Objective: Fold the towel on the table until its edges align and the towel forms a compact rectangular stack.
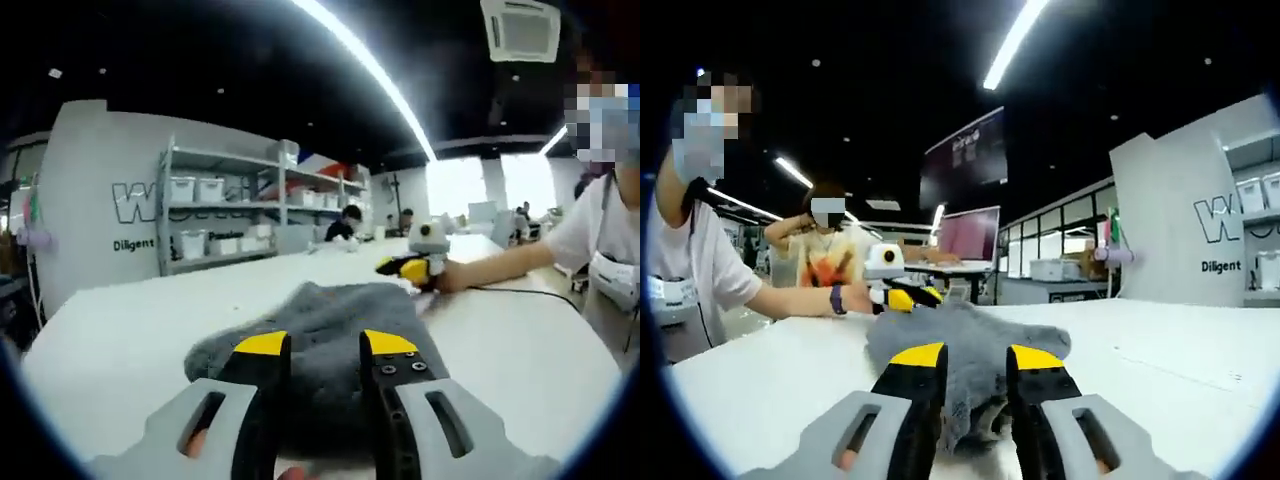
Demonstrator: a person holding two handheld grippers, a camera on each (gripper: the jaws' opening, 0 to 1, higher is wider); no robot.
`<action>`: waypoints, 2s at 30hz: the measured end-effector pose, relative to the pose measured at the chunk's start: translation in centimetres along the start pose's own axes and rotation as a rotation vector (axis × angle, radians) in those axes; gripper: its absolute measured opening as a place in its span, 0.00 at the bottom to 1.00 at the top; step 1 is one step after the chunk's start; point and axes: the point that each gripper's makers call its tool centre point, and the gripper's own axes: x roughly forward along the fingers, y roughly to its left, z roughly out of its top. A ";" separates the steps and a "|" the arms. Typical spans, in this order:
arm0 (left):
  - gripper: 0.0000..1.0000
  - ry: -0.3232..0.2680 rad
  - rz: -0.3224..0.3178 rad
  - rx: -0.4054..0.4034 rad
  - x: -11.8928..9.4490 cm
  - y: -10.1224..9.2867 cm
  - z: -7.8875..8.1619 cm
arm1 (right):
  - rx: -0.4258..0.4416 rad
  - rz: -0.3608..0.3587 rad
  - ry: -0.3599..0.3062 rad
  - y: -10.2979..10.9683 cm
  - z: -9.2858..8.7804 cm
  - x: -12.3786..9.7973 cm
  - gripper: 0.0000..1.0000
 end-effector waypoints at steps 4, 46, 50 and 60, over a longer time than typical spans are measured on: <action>0.29 -0.015 -0.010 -0.087 -0.2 0.4 -0.9 | 0.004 0.103 0.085 -0.4 -1.6 3.3 0.35; 0.99 0.028 0.199 -0.059 -10.4 -2.7 -3.1 | -0.011 -0.123 0.155 2.9 -2.5 -9.0 1.00; 0.99 0.140 0.188 -0.026 -10.1 -3.0 -4.9 | 0.005 -0.155 0.144 4.1 -1.9 -11.6 1.00; 0.99 0.098 0.180 -0.054 -10.1 -3.3 -4.2 | 0.015 -0.244 0.122 5.4 -0.8 -17.2 1.00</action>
